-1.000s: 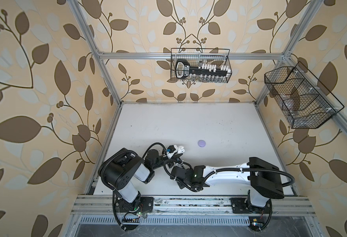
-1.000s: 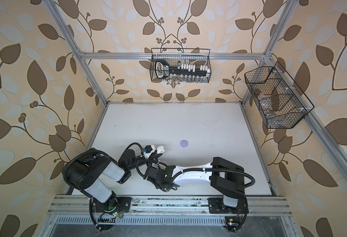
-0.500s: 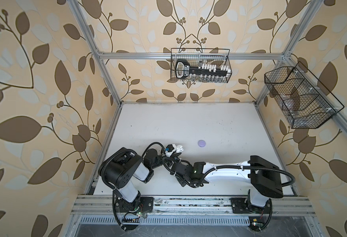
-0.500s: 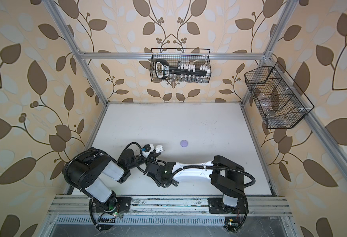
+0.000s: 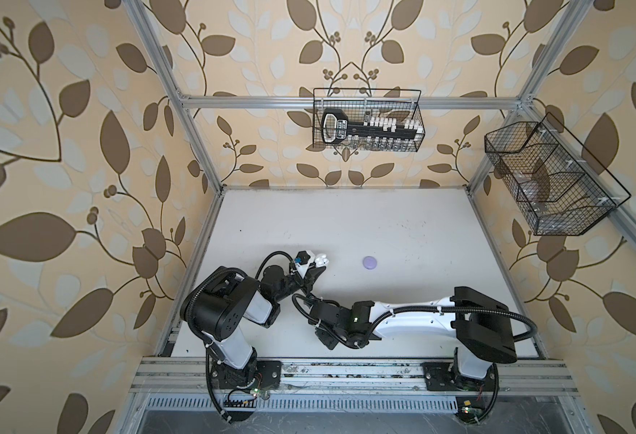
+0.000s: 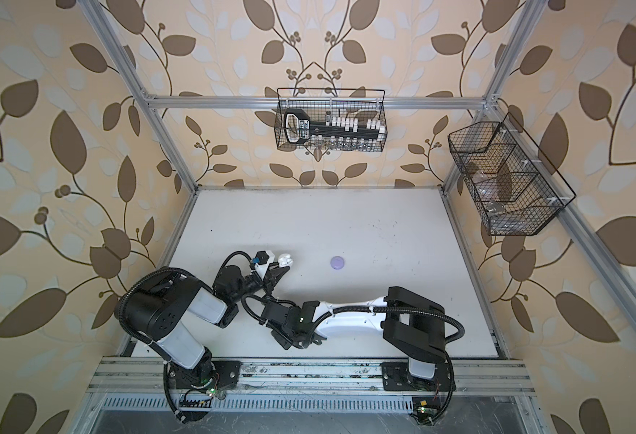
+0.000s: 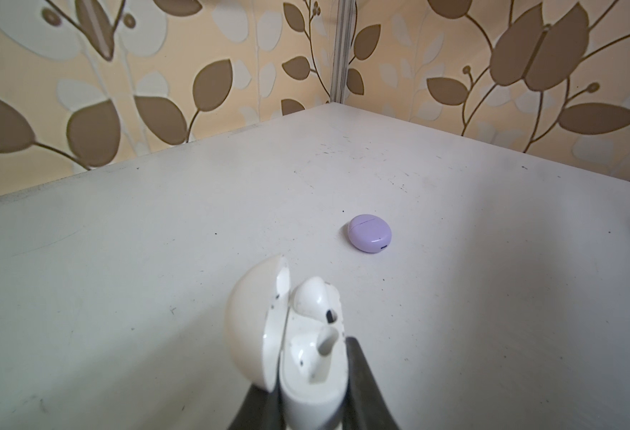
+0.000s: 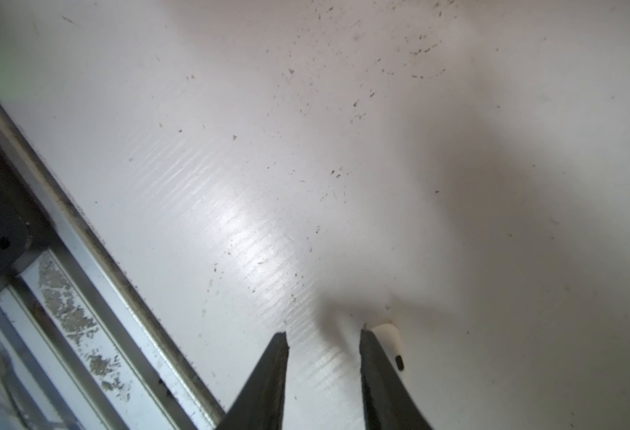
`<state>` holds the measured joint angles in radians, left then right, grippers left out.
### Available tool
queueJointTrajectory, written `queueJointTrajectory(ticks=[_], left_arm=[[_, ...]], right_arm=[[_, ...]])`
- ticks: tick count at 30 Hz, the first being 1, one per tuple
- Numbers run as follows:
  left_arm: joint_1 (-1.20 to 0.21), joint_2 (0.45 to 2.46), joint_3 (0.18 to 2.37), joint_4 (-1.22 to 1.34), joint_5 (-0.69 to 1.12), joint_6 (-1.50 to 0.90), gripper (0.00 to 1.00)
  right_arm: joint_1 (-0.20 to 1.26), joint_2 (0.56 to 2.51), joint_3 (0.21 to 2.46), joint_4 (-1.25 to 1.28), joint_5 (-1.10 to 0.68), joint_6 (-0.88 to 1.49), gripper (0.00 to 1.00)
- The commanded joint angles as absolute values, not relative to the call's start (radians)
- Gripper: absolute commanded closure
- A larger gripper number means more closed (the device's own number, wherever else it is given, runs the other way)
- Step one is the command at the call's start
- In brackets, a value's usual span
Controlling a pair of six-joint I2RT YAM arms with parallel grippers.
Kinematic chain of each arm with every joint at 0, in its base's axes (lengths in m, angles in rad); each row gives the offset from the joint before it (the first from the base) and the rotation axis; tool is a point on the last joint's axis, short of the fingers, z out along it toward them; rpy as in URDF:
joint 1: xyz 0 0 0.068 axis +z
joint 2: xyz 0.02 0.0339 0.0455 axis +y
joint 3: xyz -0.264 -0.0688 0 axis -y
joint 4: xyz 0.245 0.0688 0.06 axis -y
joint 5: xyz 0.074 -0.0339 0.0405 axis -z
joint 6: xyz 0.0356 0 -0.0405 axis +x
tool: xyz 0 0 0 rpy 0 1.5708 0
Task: Insert wireless bluetooth earbuds into charging case
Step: Pick up the wireless bluetooth earbud from the bottom-center of the table.
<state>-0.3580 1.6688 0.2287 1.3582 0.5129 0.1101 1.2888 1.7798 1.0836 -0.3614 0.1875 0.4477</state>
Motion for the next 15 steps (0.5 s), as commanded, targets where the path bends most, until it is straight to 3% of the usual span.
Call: queueJointTrajectory(ticks=[1,15], left_arm=[[-0.347,1.675,0.246,1.421,0.500,0.086,0.93],[-0.337,1.679,0.252,1.420,0.505,0.074,0.93]], right_arm=[[1.288,1.784,1.059,-0.354,0.172,0.423,0.66],[1.262,1.777,1.046,-0.359,0.208,0.413,0.66]])
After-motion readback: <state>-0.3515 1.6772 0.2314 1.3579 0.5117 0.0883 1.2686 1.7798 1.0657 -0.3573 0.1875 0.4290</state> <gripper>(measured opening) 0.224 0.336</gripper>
